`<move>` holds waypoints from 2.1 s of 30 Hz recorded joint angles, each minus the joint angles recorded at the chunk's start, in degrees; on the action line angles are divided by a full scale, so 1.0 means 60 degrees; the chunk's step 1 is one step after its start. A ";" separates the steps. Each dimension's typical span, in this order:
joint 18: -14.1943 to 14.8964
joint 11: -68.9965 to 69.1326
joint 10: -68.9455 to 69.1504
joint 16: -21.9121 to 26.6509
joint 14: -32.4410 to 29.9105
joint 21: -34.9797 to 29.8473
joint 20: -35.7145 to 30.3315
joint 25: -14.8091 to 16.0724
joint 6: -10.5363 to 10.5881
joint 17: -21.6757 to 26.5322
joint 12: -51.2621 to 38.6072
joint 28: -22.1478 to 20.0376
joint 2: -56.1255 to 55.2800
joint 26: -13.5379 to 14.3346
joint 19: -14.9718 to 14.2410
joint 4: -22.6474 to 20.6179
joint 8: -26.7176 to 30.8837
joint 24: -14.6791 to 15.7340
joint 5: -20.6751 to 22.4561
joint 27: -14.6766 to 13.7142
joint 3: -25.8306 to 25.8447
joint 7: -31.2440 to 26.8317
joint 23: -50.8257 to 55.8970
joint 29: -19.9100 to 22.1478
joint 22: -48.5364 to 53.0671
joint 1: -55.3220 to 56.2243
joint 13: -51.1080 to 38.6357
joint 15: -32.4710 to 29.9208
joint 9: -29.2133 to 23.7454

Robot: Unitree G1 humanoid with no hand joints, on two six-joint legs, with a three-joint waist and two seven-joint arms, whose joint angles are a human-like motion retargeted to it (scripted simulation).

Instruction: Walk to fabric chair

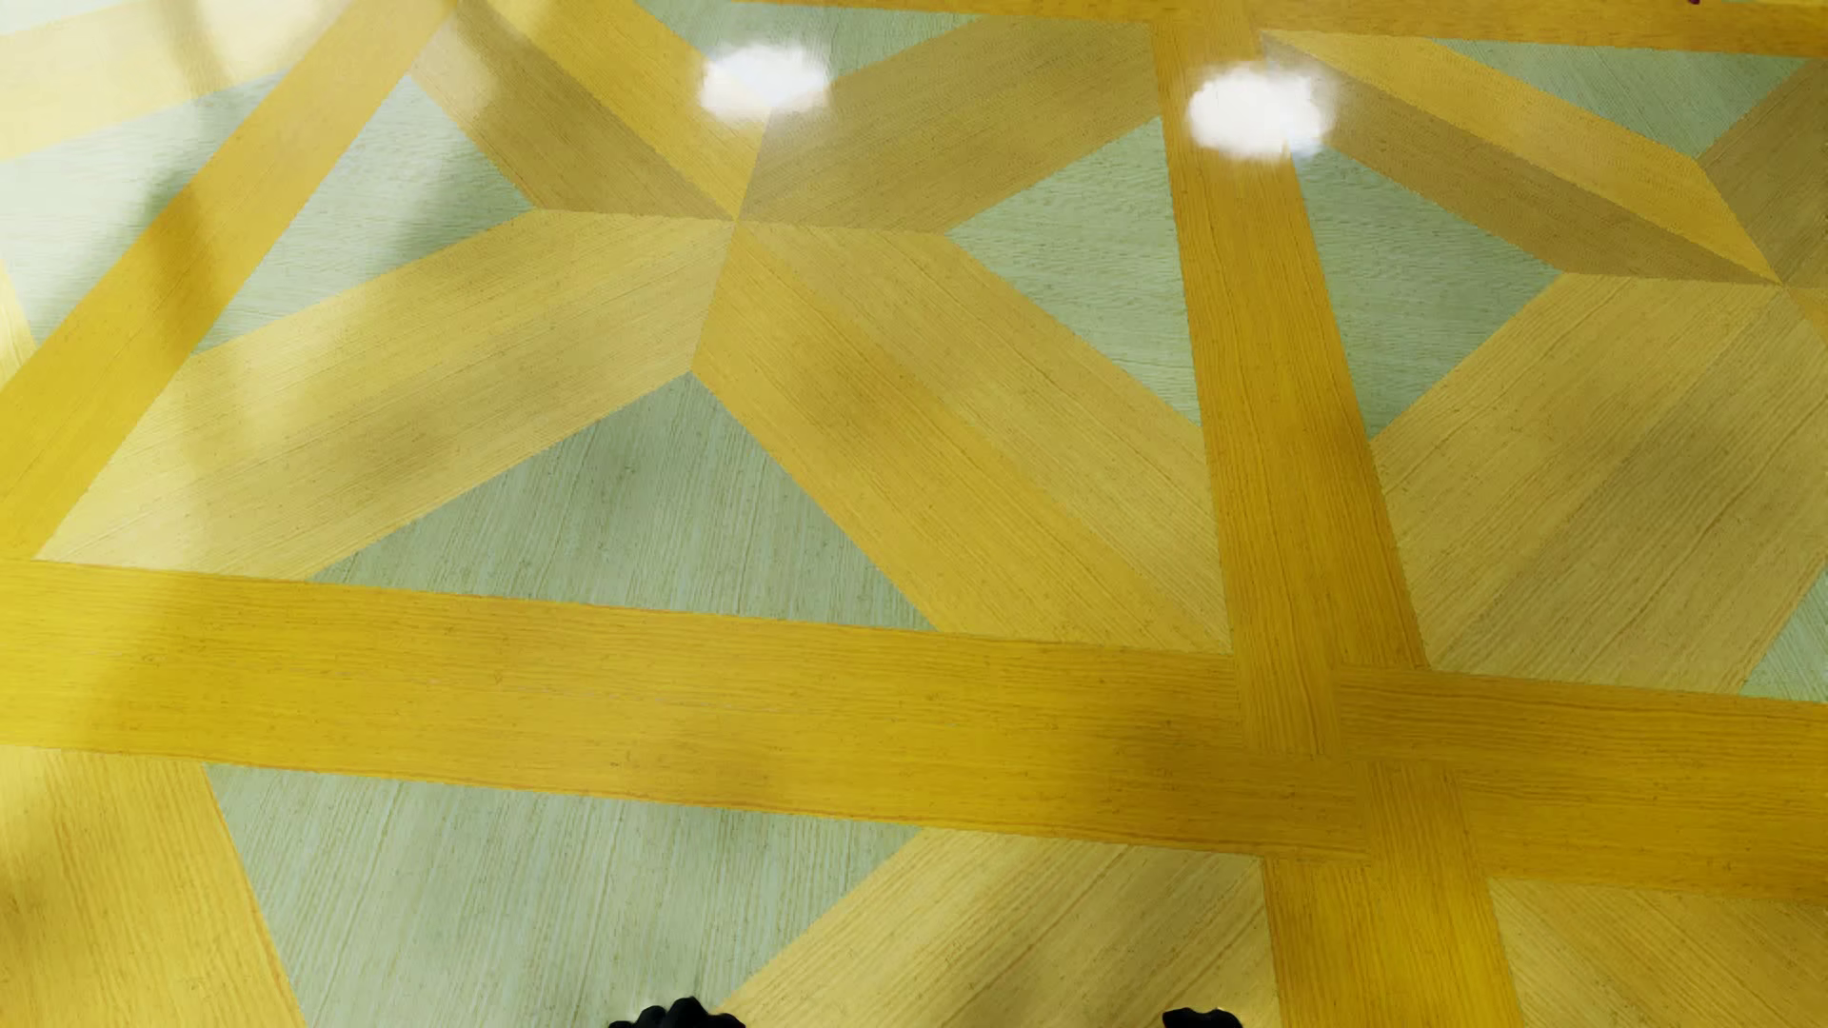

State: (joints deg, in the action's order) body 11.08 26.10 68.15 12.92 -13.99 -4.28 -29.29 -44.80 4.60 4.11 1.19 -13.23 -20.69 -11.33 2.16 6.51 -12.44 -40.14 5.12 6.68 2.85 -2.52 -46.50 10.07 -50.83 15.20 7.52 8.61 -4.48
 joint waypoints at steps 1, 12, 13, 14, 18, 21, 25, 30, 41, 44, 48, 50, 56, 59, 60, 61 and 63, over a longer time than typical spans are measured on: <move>-0.0114 -0.0048 0.0588 0.0217 0.0583 0.0098 0.0125 -0.0055 0.0099 -0.0005 0.0257 -0.0092 0.0412 0.0161 0.0046 -0.0089 -0.0032 -0.0009 0.0146 -0.0185 -0.0026 -0.0171 0.0015 0.0197 0.0242 0.0622 -0.0114 0.0247 -0.0032; -0.1079 -0.1657 -0.9826 -0.0315 0.2552 -0.1002 0.3332 -0.0414 0.0057 0.0403 0.2306 -0.0568 0.4565 0.0474 0.0015 -0.0670 0.0815 -0.0453 0.0785 -0.0693 -0.1142 0.0488 0.1047 0.0848 0.1641 0.3150 -0.0756 0.1352 0.0363; -0.1499 -0.1687 -0.9438 -0.0320 0.2161 -0.1064 0.3320 -0.0372 0.0001 0.0418 0.2368 -0.0460 0.4895 0.0592 -0.0048 -0.0868 0.0990 -0.0685 0.0742 -0.0548 -0.1248 0.0205 0.0829 0.0751 0.1492 0.3186 -0.0758 0.1325 0.0438; -0.1859 -0.1601 -0.8866 -0.0359 0.1431 -0.1065 0.3310 -0.0328 -0.0084 0.0451 0.2421 -0.0378 0.5273 0.0692 -0.0147 -0.1034 0.1157 -0.0918 0.0627 -0.0362 -0.1337 0.0130 0.0571 0.0558 0.1309 0.3233 -0.0715 0.1170 0.0511; -0.2198 0.1394 -0.7383 -0.0874 0.1539 -0.0521 0.3963 -0.0189 -0.0723 0.0497 0.1944 -0.0248 0.4881 0.0579 -0.1367 -0.1740 0.1372 -0.1347 -0.0399 0.0542 -0.1507 0.0599 -0.0118 0.0056 0.0127 0.2580 0.0193 -0.1818 0.0553; -0.2359 0.5934 -0.7547 -0.1232 0.2352 -0.1555 0.4086 -0.0668 -0.1180 0.1326 0.1540 -0.0499 0.2320 0.0971 -0.2726 -0.2264 0.1130 -0.1455 -0.1959 -0.0130 -0.1449 0.1090 0.0280 -0.1194 -0.0093 0.1549 0.0619 -0.4563 0.0370; -0.2537 0.7316 -0.7384 -0.1350 0.3570 -0.0664 0.3168 -0.0090 -0.1589 0.1481 0.0174 -0.0296 -0.0759 0.1465 -0.1906 -0.2996 0.1366 -0.2056 -0.2863 -0.0135 -0.0974 0.1076 0.1888 -0.0792 -0.0088 0.0225 0.1398 -0.1371 0.0136; -0.2593 0.1350 -0.7686 -0.1396 0.4748 0.0216 0.2250 0.0461 -0.1591 0.0849 -0.1360 -0.0263 -0.2261 0.1758 -0.1271 -0.3050 0.1014 -0.1974 -0.2758 0.0238 -0.0435 0.0484 0.2366 -0.0140 0.0342 -0.1525 0.1725 -0.0215 0.0167; -0.1061 0.0710 -0.3541 -0.1195 0.1276 0.0763 0.1321 -0.0232 -0.0700 -0.0007 -0.0675 0.0102 -0.1587 0.0753 -0.0218 -0.1447 0.0712 -0.1798 -0.1084 0.0486 0.0067 0.0100 0.0349 0.0040 -0.0254 -0.2833 0.1427 -0.1001 0.0545; -0.0471 0.0576 0.0151 -0.0483 0.0045 0.0656 0.0950 -0.0301 -0.0195 -0.0125 -0.0158 0.0574 -0.0472 0.0888 -0.0023 -0.0709 0.0104 -0.1923 -0.0409 0.0199 0.0020 -0.0103 0.0232 0.0167 -0.0101 -0.0351 0.0905 -0.0076 0.0444; -0.1204 0.0199 0.0028 -0.0073 0.2513 0.0241 0.2006 -0.0503 0.0090 -0.0056 0.1252 0.0254 0.1212 0.0703 0.0168 -0.0824 0.0145 -0.0919 0.0305 -0.0239 -0.0299 -0.0360 0.0142 0.0250 0.1099 0.2270 -0.0169 0.0959 0.0292; -0.1445 -0.0164 -0.2196 -0.0132 0.3225 -0.0085 0.2492 -0.0510 0.0109 0.0083 0.1641 0.0057 0.2068 0.0504 0.0200 -0.0938 0.0340 -0.0630 0.0511 -0.0454 -0.0522 -0.0500 0.0362 0.0213 0.1253 0.2998 -0.0609 0.1331 0.0264; -0.1241 -0.1274 -0.9564 -0.0281 0.2489 -0.0994 0.2766 -0.0460 0.0009 0.0325 0.2226 -0.0114 0.4476 0.0554 0.0165 -0.0816 0.1058 -0.1015 0.0763 -0.0394 -0.1098 0.0255 0.0667 0.0013 0.0803 0.2955 -0.1413 0.1802 0.0380; -0.1932 -0.0427 -0.7890 -0.0507 0.1129 -0.1317 0.2863 -0.0771 -0.0234 0.0422 0.2280 -0.0123 0.5284 0.0530 0.0036 -0.1257 0.1313 -0.1315 0.0398 0.0558 -0.1275 0.0190 0.0555 0.0071 0.0255 0.2873 -0.1072 0.1134 0.0487; -0.1906 0.0239 -0.7512 -0.0696 0.1093 -0.1256 0.3051 -0.0741 -0.0394 0.0438 0.2238 -0.0146 0.5311 0.0424 -0.0248 -0.1416 0.1300 -0.1305 0.0113 0.0814 -0.1291 0.0365 0.0391 0.0047 0.0024 0.2650 -0.0819 0.0414 0.0524; -0.2174 0.1359 -0.7245 -0.0891 0.1414 -0.1097 0.3231 -0.0606 -0.0572 0.0430 0.2131 -0.0157 0.5010 0.0326 -0.0589 -0.1647 0.1332 -0.1283 -0.0209 0.0981 -0.1294 0.0515 0.0165 -0.0074 -0.0188 0.2406 -0.0553 -0.0686 0.0538; -0.2298 0.4472 -0.7158 -0.1198 0.2077 -0.1008 0.3368 -0.0379 -0.0916 0.0554 0.1803 -0.0176 0.3572 0.0356 -0.1907 -0.2049 0.1428 -0.1367 -0.1031 0.1004 -0.1292 0.0881 -0.0255 -0.0675 -0.0356 0.1742 -0.0190 -0.3100 0.0500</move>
State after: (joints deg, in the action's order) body -2.71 52.93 25.20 5.73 -1.53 -10.33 -9.08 -47.07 -0.90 7.43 12.01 -14.28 0.74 -9.19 -9.28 -5.79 -3.87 -48.34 -1.06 12.71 -4.91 2.76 -48.03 6.02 -52.96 25.65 6.38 -9.99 -1.48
